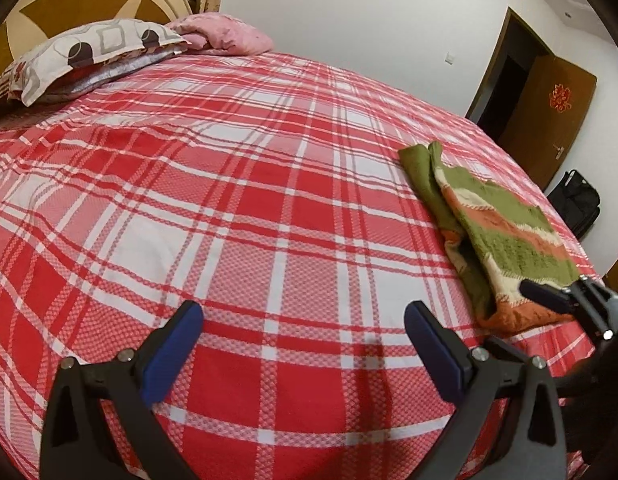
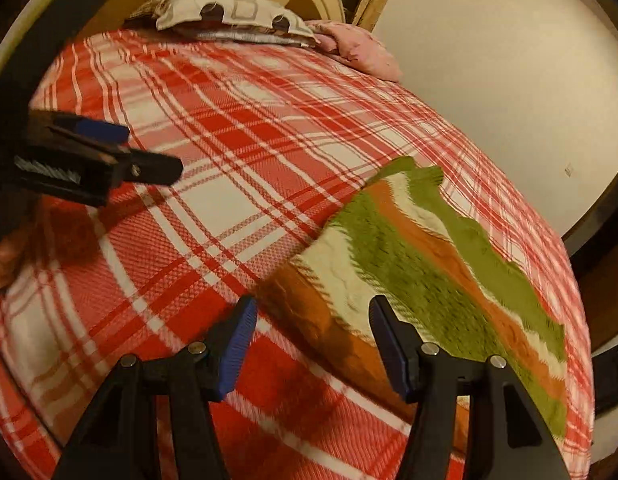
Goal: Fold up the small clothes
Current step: 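Grasp the sweater edge with the left tool while the right tool grasps beside it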
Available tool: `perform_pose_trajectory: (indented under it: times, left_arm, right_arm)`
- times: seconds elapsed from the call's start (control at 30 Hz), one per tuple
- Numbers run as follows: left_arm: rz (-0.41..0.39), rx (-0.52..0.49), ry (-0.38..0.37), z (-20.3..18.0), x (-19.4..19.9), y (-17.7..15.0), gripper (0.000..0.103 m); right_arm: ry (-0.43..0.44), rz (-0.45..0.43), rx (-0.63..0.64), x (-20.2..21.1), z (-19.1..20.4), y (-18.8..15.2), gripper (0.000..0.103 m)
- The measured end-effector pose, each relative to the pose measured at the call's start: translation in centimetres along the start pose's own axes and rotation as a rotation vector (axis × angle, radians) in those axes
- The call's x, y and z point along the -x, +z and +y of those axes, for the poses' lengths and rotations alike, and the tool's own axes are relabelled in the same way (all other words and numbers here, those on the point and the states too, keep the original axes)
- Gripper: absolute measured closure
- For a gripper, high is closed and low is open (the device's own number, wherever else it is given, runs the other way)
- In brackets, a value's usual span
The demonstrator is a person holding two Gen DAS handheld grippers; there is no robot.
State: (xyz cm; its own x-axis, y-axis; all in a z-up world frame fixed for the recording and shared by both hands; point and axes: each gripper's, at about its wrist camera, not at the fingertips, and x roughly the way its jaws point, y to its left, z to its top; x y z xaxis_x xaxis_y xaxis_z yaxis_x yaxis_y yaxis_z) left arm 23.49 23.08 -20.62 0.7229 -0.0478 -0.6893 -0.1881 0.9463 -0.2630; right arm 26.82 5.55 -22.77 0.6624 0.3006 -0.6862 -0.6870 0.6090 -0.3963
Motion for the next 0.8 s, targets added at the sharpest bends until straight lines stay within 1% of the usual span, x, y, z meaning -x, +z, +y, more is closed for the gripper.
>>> perform_pose_trajectory:
  times: [0.03, 0.07, 0.1, 0.13, 0.17, 0.2, 0.27, 0.37, 0.5, 0.53, 0.6, 0.67, 0.7, 0.73, 0.77, 0.8]
  left_arm:
    - [-0.001, 0.004, -0.007, 0.1, 0.0, 0.1, 0.000]
    - [0.000, 0.006, -0.013, 0.1, 0.1, 0.1, 0.000]
    - [0.000, 0.007, -0.018, 0.2, 0.1, 0.2, 0.000]
    - [-0.001, 0.005, -0.023, 0.2, 0.1, 0.3, 0.000]
    - [-0.001, 0.000, -0.029, 0.1, 0.1, 0.5, 0.000]
    - [0.001, -0.008, -0.036, -0.1, 0.0, 0.8, 0.000]
    - [0.005, -0.018, -0.053, -0.4, -0.3, 1.6, 0.000]
    - [-0.005, -0.024, -0.100, -1.1, -0.7, 3.8, 0.000]
    - [-0.013, -0.016, -0.193, -2.5, -2.3, 6.9, 0.000]
    - [-0.004, -0.017, -0.217, -3.0, -3.1, 7.6, 0.000]
    - [0.015, -0.009, -0.242, -4.0, -4.7, 8.8, 0.000]
    - [0.084, -0.010, -0.322, -5.3, -6.9, 9.8, 0.000]
    - [0.097, -0.003, -0.329, -5.7, -7.7, 10.0, 0.000]
    - [0.101, 0.004, -0.340, -6.2, -8.7, 10.5, 0.000]
    - [0.113, 0.000, -0.356, -6.6, -9.4, 10.8, 0.000]
    - [0.134, -0.006, -0.370, -7.0, -10.3, 11.1, 0.000]
  right_arm:
    - [-0.008, -0.006, -0.010, -0.2, -0.2, 0.1, 0.044]
    - [-0.016, -0.006, -0.048, -0.4, -0.9, 0.1, 0.045]
    - [0.001, -0.003, -0.082, -0.3, -1.5, 0.0, 0.049]
    - [0.015, 0.003, -0.104, -0.4, -1.9, -0.1, 0.066]
    - [0.011, 0.005, -0.107, -0.5, -2.1, -0.2, 0.083]
    - [-0.002, -0.002, -0.100, -0.3, -2.1, -0.4, 0.086]
    - [0.024, -0.004, -0.103, 0.0, -2.2, -0.6, 0.089]
    - [0.027, -0.017, -0.110, 0.3, -2.3, -0.8, 0.090]
    - [0.042, -0.023, -0.140, 0.4, -2.8, -1.0, 0.091]
    - [0.048, -0.019, -0.142, 0.2, -2.8, -0.9, 0.091]
    - [0.047, -0.021, -0.145, 0.2, -2.8, -1.0, 0.091]
    - [0.059, -0.018, -0.148, 0.0, -2.8, -1.0, 0.091]
    - [0.062, -0.015, -0.148, -0.1, -2.8, -0.9, 0.090]
    - [0.052, -0.014, -0.145, -0.2, -2.6, -0.9, 0.084]
    - [0.041, -0.009, -0.137, -0.4, -2.4, -0.9, 0.068]
    - [0.036, -0.006, -0.126, -0.5, -2.2, -0.9, 0.061]
